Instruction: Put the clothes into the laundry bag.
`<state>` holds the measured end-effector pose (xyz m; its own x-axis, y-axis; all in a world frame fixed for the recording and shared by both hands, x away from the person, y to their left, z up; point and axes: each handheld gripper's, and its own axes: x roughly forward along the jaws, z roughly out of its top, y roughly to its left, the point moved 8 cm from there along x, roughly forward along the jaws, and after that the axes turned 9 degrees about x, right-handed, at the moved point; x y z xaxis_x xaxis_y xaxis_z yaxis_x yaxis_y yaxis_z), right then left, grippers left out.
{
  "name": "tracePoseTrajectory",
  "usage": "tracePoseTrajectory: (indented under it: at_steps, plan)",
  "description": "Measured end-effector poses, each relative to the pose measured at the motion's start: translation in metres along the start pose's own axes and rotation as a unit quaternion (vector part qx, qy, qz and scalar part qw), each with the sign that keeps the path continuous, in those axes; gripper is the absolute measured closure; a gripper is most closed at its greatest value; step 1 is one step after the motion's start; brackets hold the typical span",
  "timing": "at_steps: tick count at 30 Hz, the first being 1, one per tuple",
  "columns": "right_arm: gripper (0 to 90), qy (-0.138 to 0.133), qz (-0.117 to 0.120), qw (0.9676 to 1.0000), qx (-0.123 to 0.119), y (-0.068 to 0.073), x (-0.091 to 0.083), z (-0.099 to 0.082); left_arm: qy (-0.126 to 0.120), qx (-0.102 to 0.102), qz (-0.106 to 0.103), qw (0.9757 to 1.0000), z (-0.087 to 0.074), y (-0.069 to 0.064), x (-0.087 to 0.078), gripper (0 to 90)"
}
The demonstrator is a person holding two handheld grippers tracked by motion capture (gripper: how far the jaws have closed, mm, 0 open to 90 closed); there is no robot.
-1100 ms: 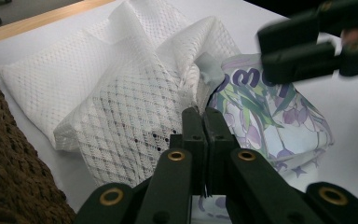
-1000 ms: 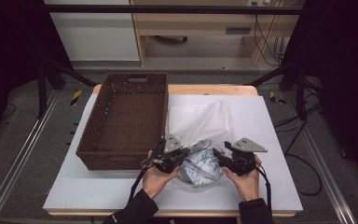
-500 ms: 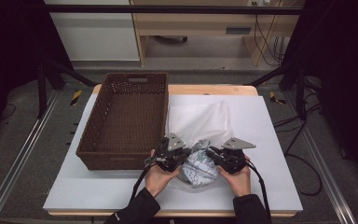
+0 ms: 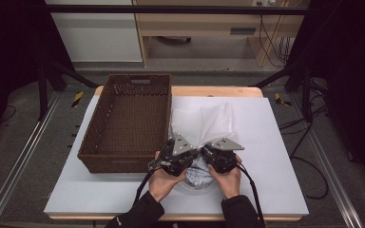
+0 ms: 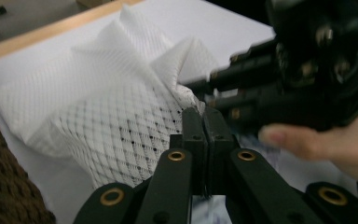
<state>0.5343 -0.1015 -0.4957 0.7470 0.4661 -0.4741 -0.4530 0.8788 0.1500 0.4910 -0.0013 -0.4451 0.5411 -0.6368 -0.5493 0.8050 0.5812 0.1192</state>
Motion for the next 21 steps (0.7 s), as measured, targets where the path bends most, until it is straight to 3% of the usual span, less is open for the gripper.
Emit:
tracePoseTrajectory:
  at_steps: [1, 2, 5, 7, 10, 13, 14, 16, 21]
  plan:
    - [77.2, 0.0, 0.0, 1.0, 0.0, 0.0, 0.0, 0.0, 0.0, 0.0, 0.0, 1.0, 0.0, 0.0, 0.0, 88.8]
    - [76.8, -0.013, -0.028, 0.9995, 0.004, -0.005, 0.004, 0.001, 0.007, -0.007, -0.004, 0.9999, -0.01, 0.002, 0.004, 88.8]
    - [75.4, -0.015, -0.031, 0.9994, 0.008, -0.006, 0.004, 0.0, 0.014, -0.01, -0.004, 0.9998, -0.018, 0.004, 0.006, 88.7]
    - [71.4, -0.004, 0.01, 0.9999, 0.006, -0.002, -0.006, 0.002, 0.022, -0.01, 0.0, 0.9997, -0.025, 0.006, 0.009, 88.7]
    - [64.8, -0.01, 0.041, 0.999, 0.013, -0.006, -0.029, 0.007, 0.024, -0.013, 0.001, 0.9996, -0.027, 0.009, 0.011, 88.7]
    - [60.0, -0.02, 0.049, 0.9983, 0.022, -0.014, -0.043, 0.009, 0.022, -0.014, 0.001, 0.9996, -0.026, 0.009, 0.012, 88.7]
    - [49.3, -0.014, 0.048, 0.9982, 0.034, -0.023, -0.051, 0.007, 0.02, -0.01, 0.005, 0.9997, -0.023, 0.009, 0.01, 88.7]
    - [43.2, -0.016, 0.045, 0.9983, 0.035, -0.031, -0.056, 0.003, 0.017, -0.01, 0.008, 0.9998, -0.02, 0.01, 0.008, 88.7]
    - [35.3, 0.007, 0.065, 0.9963, 0.057, -0.031, -0.057, -0.008, 0.013, -0.014, 0.012, 0.9998, -0.017, 0.014, 0.006, 88.6]
